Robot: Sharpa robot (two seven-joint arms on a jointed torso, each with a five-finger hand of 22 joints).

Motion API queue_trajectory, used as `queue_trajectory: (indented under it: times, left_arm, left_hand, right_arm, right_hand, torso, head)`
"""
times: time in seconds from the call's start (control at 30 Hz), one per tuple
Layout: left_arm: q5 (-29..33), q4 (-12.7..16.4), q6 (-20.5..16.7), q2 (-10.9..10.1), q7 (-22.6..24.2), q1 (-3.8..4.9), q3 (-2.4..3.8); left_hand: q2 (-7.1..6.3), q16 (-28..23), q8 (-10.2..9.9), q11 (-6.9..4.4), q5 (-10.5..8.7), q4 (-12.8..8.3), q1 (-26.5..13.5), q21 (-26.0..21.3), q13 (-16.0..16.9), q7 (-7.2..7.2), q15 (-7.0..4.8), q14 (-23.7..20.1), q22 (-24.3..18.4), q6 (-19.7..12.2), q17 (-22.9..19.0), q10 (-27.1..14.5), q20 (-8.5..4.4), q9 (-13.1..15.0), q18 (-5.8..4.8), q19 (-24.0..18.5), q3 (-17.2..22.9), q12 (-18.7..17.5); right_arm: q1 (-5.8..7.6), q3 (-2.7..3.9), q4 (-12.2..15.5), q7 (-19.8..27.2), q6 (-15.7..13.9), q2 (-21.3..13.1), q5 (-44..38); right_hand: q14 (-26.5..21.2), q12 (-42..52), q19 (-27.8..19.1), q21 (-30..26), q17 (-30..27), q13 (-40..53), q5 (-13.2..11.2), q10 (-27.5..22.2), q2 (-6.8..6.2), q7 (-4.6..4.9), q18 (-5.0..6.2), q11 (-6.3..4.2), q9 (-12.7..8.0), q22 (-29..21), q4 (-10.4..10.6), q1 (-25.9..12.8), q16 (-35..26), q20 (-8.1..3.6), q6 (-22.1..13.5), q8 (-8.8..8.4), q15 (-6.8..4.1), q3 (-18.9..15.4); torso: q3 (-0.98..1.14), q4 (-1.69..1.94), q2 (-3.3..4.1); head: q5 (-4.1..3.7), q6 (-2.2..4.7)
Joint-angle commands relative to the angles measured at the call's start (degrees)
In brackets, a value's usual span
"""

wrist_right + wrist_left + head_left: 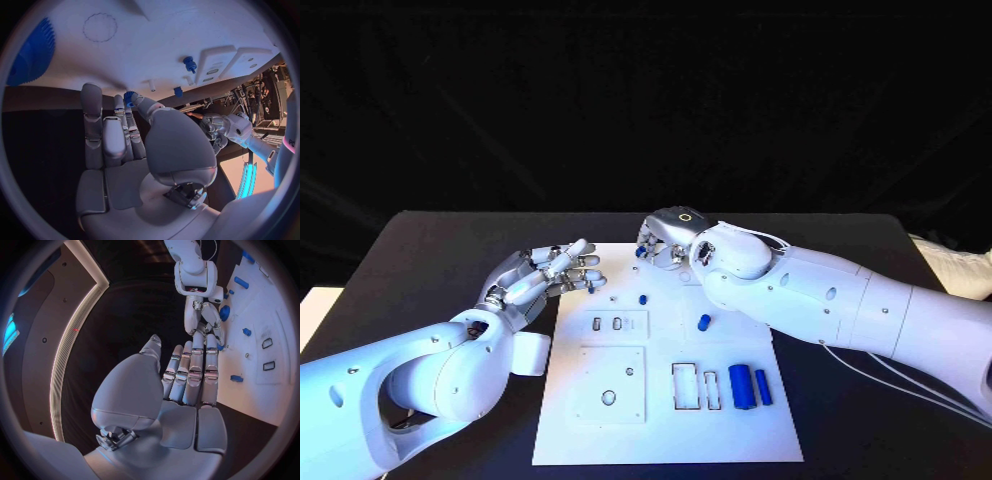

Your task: Assemble the parts on the task board

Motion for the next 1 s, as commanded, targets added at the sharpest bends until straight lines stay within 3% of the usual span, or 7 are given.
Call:
queue_trajectory:
  times: [0.03, 0.3, 0.43, 0.5, 0.57, 0.77, 1.0]
  left_arm:
    - [0.11, 0.00, 1.16, 0.14, 0.27, 0.14, 0.05]
    - [0.11, -0.02, 1.19, 0.19, 0.23, 0.14, 0.05]
    - [0.11, -0.05, 1.22, 0.21, 0.17, 0.14, 0.05]
    - [0.11, -0.10, 1.24, 0.20, 0.13, 0.14, 0.05]
    - [0.11, -0.16, 1.26, 0.21, 0.11, 0.14, 0.05]
    - [0.14, -0.32, 1.43, 0.03, -0.02, 0.14, 0.05]
    - [0.18, -0.36, 1.78, -0.36, -0.16, 0.14, 0.05]
  left_hand:
    - [0.42, -0.28, -0.31, 0.14, -0.26, -0.44, 0.31, -0.23, -0.08, 0.37, 0.23, -0.08, -0.09, -0.16, 0.06, -0.18, 0.09, -0.06, 0.63, 0.15, -0.06, -0.40]
    - [0.42, -0.28, -0.31, 0.14, -0.26, -0.44, 0.31, -0.23, -0.08, 0.37, 0.23, -0.08, -0.09, -0.16, 0.06, -0.18, 0.09, -0.06, 0.63, 0.15, -0.06, -0.40]
    - [0.42, -0.28, -0.31, 0.14, -0.26, -0.44, 0.31, -0.23, -0.08, 0.37, 0.23, -0.08, -0.09, -0.16, 0.06, -0.18, 0.09, -0.06, 0.63, 0.15, -0.06, -0.40]
    - [0.42, -0.28, -0.31, 0.14, -0.26, -0.44, 0.31, -0.23, -0.08, 0.37, 0.23, -0.08, -0.09, -0.16, 0.06, -0.18, 0.09, -0.06, 0.63, 0.15, -0.06, -0.40]
    - [0.42, -0.28, -0.31, 0.14, -0.26, -0.44, 0.31, -0.23, -0.08, 0.37, 0.23, -0.08, -0.09, -0.16, 0.06, -0.18, 0.09, -0.06, 0.63, 0.15, -0.06, -0.40]
    - [0.44, -0.31, -0.33, 0.15, -0.26, -0.49, 0.34, -0.26, -0.09, 0.38, 0.24, -0.08, -0.10, -0.18, 0.10, -0.20, 0.09, -0.06, 0.63, 0.15, -0.06, -0.42]
    - [0.45, -0.44, -0.42, 0.20, -0.27, -0.64, 0.39, -0.33, -0.12, 0.43, 0.28, -0.14, -0.16, -0.26, 0.19, -0.31, 0.12, -0.06, 0.63, 0.13, -0.10, -0.50]
  right_arm:
    - [0.00, -0.05, -0.08, -0.57, 1.81, 0.21, -0.92]
    - [0.00, -0.16, -0.83, -1.34, 1.37, 0.70, -0.96]
    - [0.00, -0.27, -1.15, -1.83, 0.12, 0.85, -0.94]
    - [0.00, -0.31, -0.81, -1.97, -1.31, 0.60, -0.94]
    - [0.00, -0.32, -0.20, -1.95, -2.31, 0.12, -0.83]
    - [-0.03, 0.04, 4.67, -1.93, -5.04, -4.32, 1.01]
    - [-0.10, 1.56, 12.37, -3.24, -5.60, -12.41, 4.36]
  right_hand:
    - [2.17, -0.35, 0.19, 0.19, -0.10, 0.03, -0.23, 0.17, -0.39, -0.03, -0.27, -0.04, 0.07, 0.09, 0.44, -0.50, 0.19, 0.17, 0.47, 0.05, -0.25, 0.04]
    - [1.82, -0.50, -0.54, 0.60, -0.85, -0.15, -0.33, -3.04, -1.98, 1.12, -0.27, 0.97, -0.52, 0.20, 1.53, -0.74, -0.07, 0.69, -2.47, -0.47, 0.73, -0.21]
    - [0.64, -0.52, -2.84, -1.41, -5.48, -0.25, -0.95, -10.02, -3.68, 2.49, 0.05, 2.56, -1.51, -2.90, 2.17, -0.56, -3.15, 1.84, -9.09, -0.39, 2.21, -1.37]
    - [-0.01, -0.41, -4.34, -2.97, -8.66, -0.21, -1.55, -14.83, -4.32, 1.33, 0.54, 3.19, -1.47, -5.09, 2.58, 0.17, -5.45, 2.52, -13.69, -0.41, 2.70, -3.36]
    - [-0.13, -0.33, -4.64, -3.30, -9.66, -0.15, -1.54, -15.42, -4.42, 1.19, 0.72, 3.35, -1.41, -5.60, 2.85, 0.65, -6.17, 2.66, -14.60, -0.40, 2.83, -4.36]
    - [0.68, 1.34, -3.50, -1.56, -8.20, 0.39, -0.91, -10.44, -3.57, 2.25, 0.55, 2.37, -0.97, -3.56, 3.54, 2.33, -5.01, 2.41, -12.09, 0.30, 2.03, -5.56]
    - [2.23, 5.32, 0.47, 5.07, -0.22, 2.41, 1.96, 1.40, -4.61, 1.53, -0.73, 0.35, -0.75, 5.51, 5.02, 2.39, 0.85, 1.37, -8.37, 1.05, 0.33, -4.97]
  torso:
    - [0.00, -0.04, 0.06]
    - [-0.06, -0.02, 0.14]
    - [-0.05, 0.00, 0.17]
    - [-0.03, 0.00, 0.18]
    - [-0.01, 0.01, 0.16]
    - [-0.01, -0.22, 0.20]
    - [-0.02, -1.00, 0.10]
  head:
    - [0.11, 0.03]
    - [0.03, 0.04]
    - [0.02, 0.06]
    - [0.05, 0.10]
    - [0.06, 0.13]
    - [0.16, 0.36]
    - [0.08, 0.91]
